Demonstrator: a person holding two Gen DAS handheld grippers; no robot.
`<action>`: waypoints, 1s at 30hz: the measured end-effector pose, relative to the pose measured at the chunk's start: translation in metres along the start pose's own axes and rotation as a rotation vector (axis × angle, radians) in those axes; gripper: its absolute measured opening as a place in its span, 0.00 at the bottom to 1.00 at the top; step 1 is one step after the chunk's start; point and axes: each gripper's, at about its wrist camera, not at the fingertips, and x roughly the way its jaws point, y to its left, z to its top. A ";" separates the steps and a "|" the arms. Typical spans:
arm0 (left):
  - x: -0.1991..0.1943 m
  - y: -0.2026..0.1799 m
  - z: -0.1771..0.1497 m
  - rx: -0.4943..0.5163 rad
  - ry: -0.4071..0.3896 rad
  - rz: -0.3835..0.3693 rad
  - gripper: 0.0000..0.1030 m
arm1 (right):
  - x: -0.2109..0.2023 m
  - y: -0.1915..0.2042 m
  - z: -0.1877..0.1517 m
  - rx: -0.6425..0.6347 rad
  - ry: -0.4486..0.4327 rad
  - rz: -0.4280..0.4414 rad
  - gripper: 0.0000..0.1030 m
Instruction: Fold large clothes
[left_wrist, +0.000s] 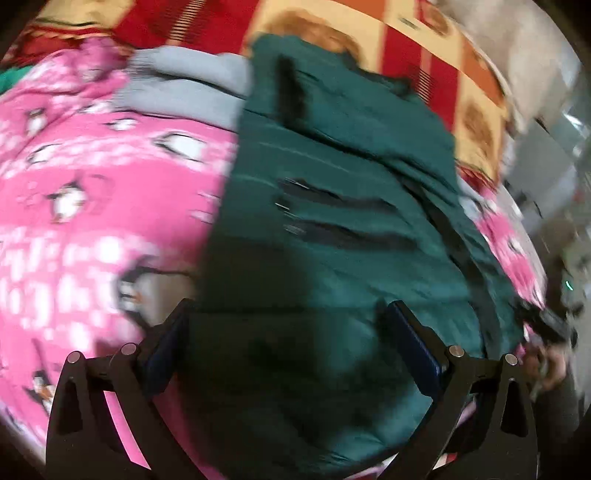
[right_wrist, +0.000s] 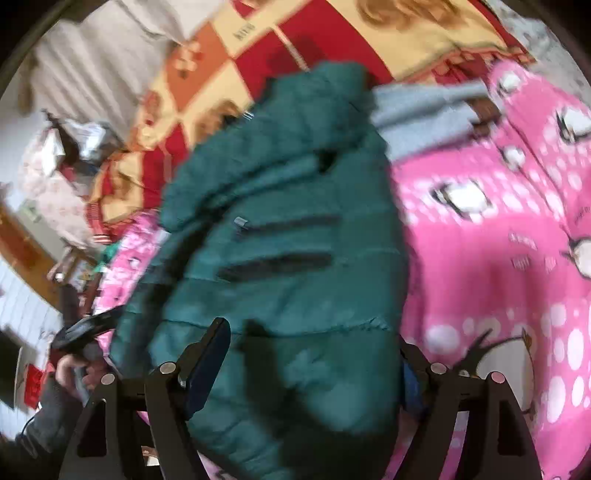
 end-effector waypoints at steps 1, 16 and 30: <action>0.001 -0.002 0.000 0.025 -0.001 0.027 0.98 | 0.000 0.000 0.000 0.002 -0.010 -0.001 0.75; 0.014 0.045 0.015 -0.239 0.054 -0.216 0.55 | 0.003 0.010 0.002 -0.027 -0.010 -0.038 0.74; 0.015 0.029 0.013 -0.210 0.018 -0.157 0.59 | -0.001 0.022 0.003 -0.063 -0.062 -0.056 0.51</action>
